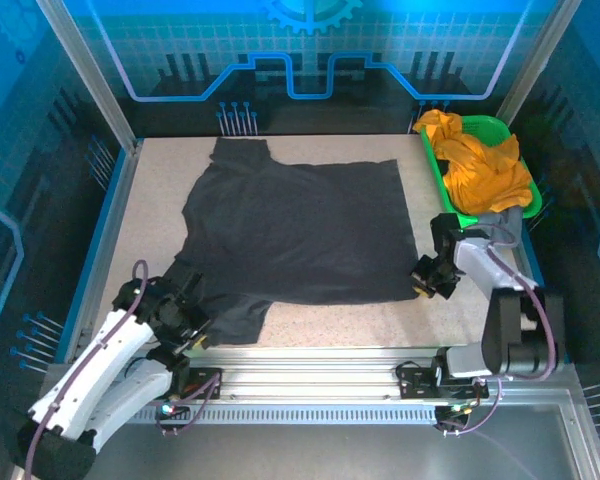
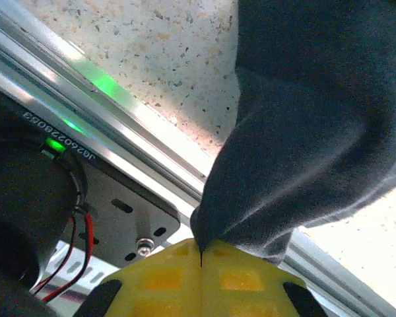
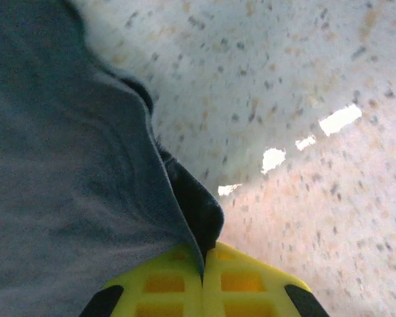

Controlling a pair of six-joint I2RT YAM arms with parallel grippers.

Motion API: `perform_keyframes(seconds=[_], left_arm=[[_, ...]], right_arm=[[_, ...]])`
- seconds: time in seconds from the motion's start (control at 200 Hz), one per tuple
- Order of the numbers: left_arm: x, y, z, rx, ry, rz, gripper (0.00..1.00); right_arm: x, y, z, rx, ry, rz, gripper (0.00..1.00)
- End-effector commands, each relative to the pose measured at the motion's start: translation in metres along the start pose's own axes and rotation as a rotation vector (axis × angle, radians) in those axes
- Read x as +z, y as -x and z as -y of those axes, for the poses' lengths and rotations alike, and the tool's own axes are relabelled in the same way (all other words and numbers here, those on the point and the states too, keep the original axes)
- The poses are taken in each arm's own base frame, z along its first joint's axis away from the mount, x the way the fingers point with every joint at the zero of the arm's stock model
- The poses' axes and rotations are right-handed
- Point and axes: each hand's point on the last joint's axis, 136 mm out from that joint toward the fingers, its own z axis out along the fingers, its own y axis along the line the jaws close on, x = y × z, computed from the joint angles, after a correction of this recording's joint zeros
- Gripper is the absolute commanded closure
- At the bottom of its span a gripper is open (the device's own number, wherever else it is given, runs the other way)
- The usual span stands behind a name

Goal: Fold and stack the t-shirts

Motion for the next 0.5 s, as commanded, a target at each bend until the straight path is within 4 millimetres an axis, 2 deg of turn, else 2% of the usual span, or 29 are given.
perform_keyframes(seconds=[0.0, 0.12, 0.2, 0.275, 0.355, 0.49], left_arm=[[-0.023, 0.001, -0.009, -0.034, 0.012, 0.04, 1.0], [-0.04, 0.018, -0.005, -0.018, 0.046, 0.129, 1.0], [-0.045, 0.029, 0.002, -0.003, 0.058, 0.176, 1.0], [-0.035, 0.028, 0.012, 0.014, 0.065, 0.14, 1.0], [-0.019, 0.022, 0.013, 0.028, 0.107, 0.086, 1.0], [-0.018, 0.031, 0.016, 0.124, 0.179, 0.096, 1.0]], right_arm=[[-0.014, -0.019, 0.015, 0.022, -0.049, 0.0, 1.0], [-0.021, -0.019, 0.021, 0.024, -0.069, 0.028, 1.0], [-0.021, -0.013, 0.021, 0.029, -0.08, 0.033, 1.0], [-0.022, -0.006, 0.019, 0.032, -0.09, 0.04, 1.0], [-0.023, 0.002, 0.02, 0.041, -0.105, 0.047, 1.0], [-0.019, 0.013, 0.025, 0.063, -0.126, 0.037, 1.0]])
